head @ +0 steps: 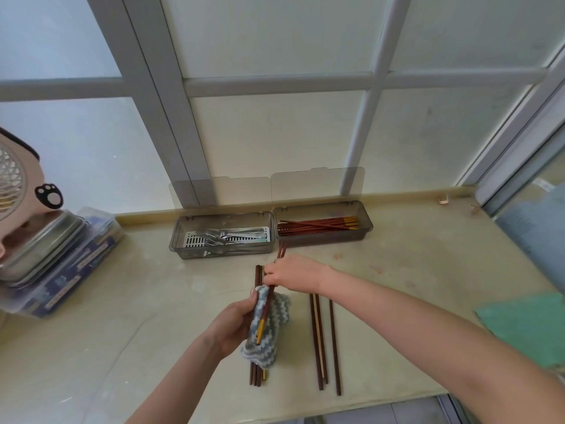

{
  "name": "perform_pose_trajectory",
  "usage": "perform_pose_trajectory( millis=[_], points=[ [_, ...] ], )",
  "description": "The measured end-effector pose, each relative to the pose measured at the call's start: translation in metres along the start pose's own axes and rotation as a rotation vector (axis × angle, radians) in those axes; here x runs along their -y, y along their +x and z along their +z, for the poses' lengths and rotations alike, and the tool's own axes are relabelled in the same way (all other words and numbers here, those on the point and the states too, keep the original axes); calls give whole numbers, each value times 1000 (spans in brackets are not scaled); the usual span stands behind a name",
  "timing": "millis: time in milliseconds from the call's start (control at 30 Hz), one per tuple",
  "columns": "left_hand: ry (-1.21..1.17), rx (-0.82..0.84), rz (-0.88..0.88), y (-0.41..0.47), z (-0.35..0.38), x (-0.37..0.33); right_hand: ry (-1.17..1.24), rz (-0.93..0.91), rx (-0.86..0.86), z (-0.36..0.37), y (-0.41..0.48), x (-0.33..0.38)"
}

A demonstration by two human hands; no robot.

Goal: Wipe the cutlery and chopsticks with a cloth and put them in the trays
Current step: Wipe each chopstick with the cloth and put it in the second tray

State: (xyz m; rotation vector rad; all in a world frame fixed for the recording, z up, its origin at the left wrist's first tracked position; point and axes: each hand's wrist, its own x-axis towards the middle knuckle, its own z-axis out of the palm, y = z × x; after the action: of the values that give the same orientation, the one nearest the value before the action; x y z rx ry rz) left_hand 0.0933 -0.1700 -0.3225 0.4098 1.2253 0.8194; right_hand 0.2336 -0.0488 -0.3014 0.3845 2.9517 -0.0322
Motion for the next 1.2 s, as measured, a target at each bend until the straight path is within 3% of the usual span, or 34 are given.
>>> perform_pose_trajectory(
  millis=[200, 333, 467, 567, 667, 733, 800, 867, 967, 1200],
  points=[
    [140, 3, 5, 0, -14, -7, -17, 35, 192, -5, 5, -11],
    [391, -4, -7, 1, -9, -2, -52, 39, 278, -9, 17, -3],
    [595, -61, 39, 5, 6, 5, 164, 158, 305, -15, 28, -3],
    [448, -139, 86, 9, 3, 4, 352, 252, 129, -13, 28, -4],
    [150, -201, 128, 10, -4, -6, 597, 446, -296, -8, 21, 9],
    [-3, -254, 187, 9, -9, -16, 732, 626, -492, -4, 14, 25],
    [-136, -312, 255, 10, -11, -22, 868, 745, -458, 3, 9, 40],
    [-241, -377, 312, 14, -11, -24, 1053, 793, -297, 13, 7, 54],
    [-296, -454, 350, 18, -6, -21, 1499, 777, -177, 21, 10, 65],
    [-297, -516, 298, 27, -5, -33, 1680, 692, -212, 22, 7, 66]
  ],
)
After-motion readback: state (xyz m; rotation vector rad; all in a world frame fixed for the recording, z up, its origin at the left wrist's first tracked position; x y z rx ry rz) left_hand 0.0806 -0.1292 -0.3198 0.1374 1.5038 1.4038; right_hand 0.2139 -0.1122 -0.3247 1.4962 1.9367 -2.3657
